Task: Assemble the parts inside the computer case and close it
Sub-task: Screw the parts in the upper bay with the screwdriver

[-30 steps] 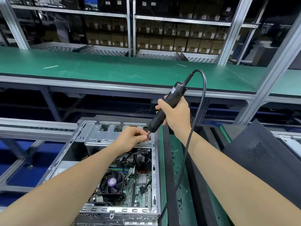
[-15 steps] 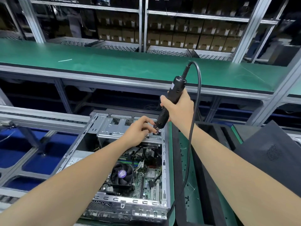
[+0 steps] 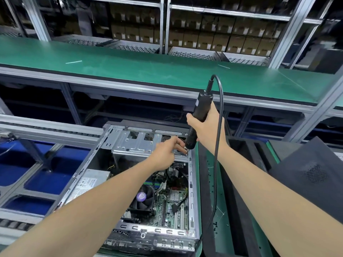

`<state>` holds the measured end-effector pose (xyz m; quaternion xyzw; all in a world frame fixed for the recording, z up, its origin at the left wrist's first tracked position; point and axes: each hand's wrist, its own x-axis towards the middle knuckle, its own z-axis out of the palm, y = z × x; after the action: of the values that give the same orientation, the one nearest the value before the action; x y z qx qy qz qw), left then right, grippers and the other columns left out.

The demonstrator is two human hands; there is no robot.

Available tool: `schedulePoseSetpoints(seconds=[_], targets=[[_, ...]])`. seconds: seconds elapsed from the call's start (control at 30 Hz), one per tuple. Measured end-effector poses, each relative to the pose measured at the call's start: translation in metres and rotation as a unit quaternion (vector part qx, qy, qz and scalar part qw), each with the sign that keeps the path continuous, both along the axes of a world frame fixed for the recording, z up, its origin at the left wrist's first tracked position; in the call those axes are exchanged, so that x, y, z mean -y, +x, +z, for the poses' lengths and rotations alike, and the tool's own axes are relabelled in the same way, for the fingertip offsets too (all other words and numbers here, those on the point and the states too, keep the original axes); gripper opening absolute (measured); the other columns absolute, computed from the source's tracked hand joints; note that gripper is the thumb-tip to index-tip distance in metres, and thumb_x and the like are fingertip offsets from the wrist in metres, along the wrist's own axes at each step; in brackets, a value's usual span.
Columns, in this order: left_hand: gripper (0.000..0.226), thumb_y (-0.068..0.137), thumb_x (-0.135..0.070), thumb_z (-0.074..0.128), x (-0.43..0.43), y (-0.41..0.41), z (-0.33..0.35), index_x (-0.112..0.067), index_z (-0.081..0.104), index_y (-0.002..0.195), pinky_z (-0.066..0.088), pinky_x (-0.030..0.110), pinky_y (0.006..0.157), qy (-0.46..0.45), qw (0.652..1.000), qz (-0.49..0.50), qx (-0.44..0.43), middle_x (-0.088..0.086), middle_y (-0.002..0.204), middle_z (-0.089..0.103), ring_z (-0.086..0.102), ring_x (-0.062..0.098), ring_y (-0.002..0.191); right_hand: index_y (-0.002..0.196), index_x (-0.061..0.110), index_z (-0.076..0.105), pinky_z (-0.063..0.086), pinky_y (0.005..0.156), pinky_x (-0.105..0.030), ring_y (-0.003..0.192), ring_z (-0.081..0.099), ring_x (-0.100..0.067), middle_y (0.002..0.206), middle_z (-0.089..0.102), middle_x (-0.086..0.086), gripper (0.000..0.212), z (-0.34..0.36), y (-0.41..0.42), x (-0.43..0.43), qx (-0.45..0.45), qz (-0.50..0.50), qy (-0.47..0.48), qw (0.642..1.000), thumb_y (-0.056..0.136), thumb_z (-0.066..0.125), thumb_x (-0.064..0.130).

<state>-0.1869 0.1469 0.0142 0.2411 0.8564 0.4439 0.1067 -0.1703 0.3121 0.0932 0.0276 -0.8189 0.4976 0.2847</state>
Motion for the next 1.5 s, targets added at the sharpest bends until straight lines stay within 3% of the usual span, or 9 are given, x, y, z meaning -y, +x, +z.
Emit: schedulePoseSetpoints(seconds=[0.23,0.4,0.5,0.63,0.9,1.13,1.27,1.4,1.5], targets=[[0.055,0.083,0.02,0.03,0.0,0.003,0.0,-0.024,0.05,0.11,0.032,0.013,0.045,0.013,1.0,0.013,0.005,-0.009,0.111,0.074,0.053,-0.01,0.06,0.103,0.031,0.054,0.057,0.069,-0.026,0.071,0.063,-0.004,0.077,0.061,0.027,0.026,-0.002,0.002,0.001,-0.005,0.014,0.014,1.0,0.091,0.076,0.033],[0.055,0.085,0.019,0.031,0.002,0.005,0.0,-0.024,0.051,0.112,0.035,0.014,0.05,0.002,1.0,0.023,0.011,-0.01,0.111,0.074,0.056,0.006,0.091,0.108,0.029,0.053,0.049,0.066,-0.017,0.073,0.061,0.0,0.079,0.06,0.03,0.028,-0.005,0.002,0.003,-0.005,0.024,0.011,1.0,0.092,0.076,0.032],[0.051,0.085,0.017,0.033,0.002,0.004,-0.002,-0.024,0.052,0.109,0.037,0.023,0.05,0.025,0.999,0.02,0.015,-0.01,0.109,0.075,0.057,0.006,0.072,0.111,0.028,0.053,0.049,0.063,-0.012,0.072,0.061,0.002,0.078,0.06,0.032,0.03,-0.005,0.004,0.003,-0.002,0.03,0.008,1.0,0.092,0.076,0.033],[0.05,0.083,0.016,0.038,0.005,0.002,-0.002,-0.024,0.052,0.11,0.04,0.034,0.055,0.049,0.998,0.047,0.019,-0.013,0.106,0.074,0.058,0.036,0.079,0.104,0.028,0.053,0.046,0.058,-0.01,0.066,0.059,0.001,0.074,0.059,0.022,0.028,-0.002,0.002,0.002,0.005,0.035,0.016,0.999,0.091,0.076,0.035],[0.05,0.087,0.017,0.039,0.007,-0.002,-0.002,-0.024,0.054,0.112,0.041,0.029,0.056,0.097,0.99,0.095,0.04,-0.01,0.109,0.073,0.062,0.028,0.087,0.102,0.026,0.054,0.048,0.055,-0.01,0.068,0.06,0.003,0.078,0.057,0.014,0.027,-0.003,0.001,0.003,0.017,0.019,0.026,0.999,0.091,0.076,0.035],[0.048,0.087,0.016,0.04,0.006,-0.005,-0.007,-0.022,0.055,0.113,0.036,0.018,0.046,0.107,0.988,0.1,0.055,-0.009,0.107,0.073,0.053,-0.004,0.056,0.093,0.03,0.055,0.05,0.06,-0.011,0.073,0.065,-0.013,0.08,0.069,0.004,0.022,-0.002,0.003,0.005,0.035,0.024,0.037,0.998,0.089,0.075,0.034],[0.053,0.084,0.016,0.038,0.008,-0.009,-0.01,-0.026,0.057,0.111,0.038,0.016,0.049,0.12,0.984,0.114,0.068,-0.011,0.102,0.075,0.057,-0.009,0.064,0.095,0.025,0.057,0.052,0.068,-0.014,0.081,0.071,-0.019,0.084,0.075,-0.002,0.019,0.002,0.005,0.004,0.051,0.014,0.018,0.998,0.089,0.074,0.031],[0.054,0.08,0.016,0.036,0.009,-0.016,-0.012,-0.022,0.061,0.109,0.047,0.031,0.065,0.17,0.967,0.152,0.116,-0.007,0.101,0.076,0.066,0.01,0.097,0.094,0.02,0.059,0.053,0.072,-0.02,0.083,0.071,-0.02,0.084,0.075,-0.003,0.02,0.007,0.011,0.006,0.023,0.008,0.002,1.0,0.089,0.076,0.028],[0.043,0.085,0.012,0.041,0.007,-0.017,-0.008,-0.017,0.065,0.104,0.05,0.029,0.073,0.211,0.955,0.171,0.121,-0.001,0.098,0.077,0.07,0.016,0.094,0.09,0.024,0.06,0.049,0.066,-0.01,0.077,0.066,-0.006,0.079,0.071,0.008,0.021,0.018,0.014,0.003,-0.028,0.006,0.005,1.0,0.086,0.08,0.029]])
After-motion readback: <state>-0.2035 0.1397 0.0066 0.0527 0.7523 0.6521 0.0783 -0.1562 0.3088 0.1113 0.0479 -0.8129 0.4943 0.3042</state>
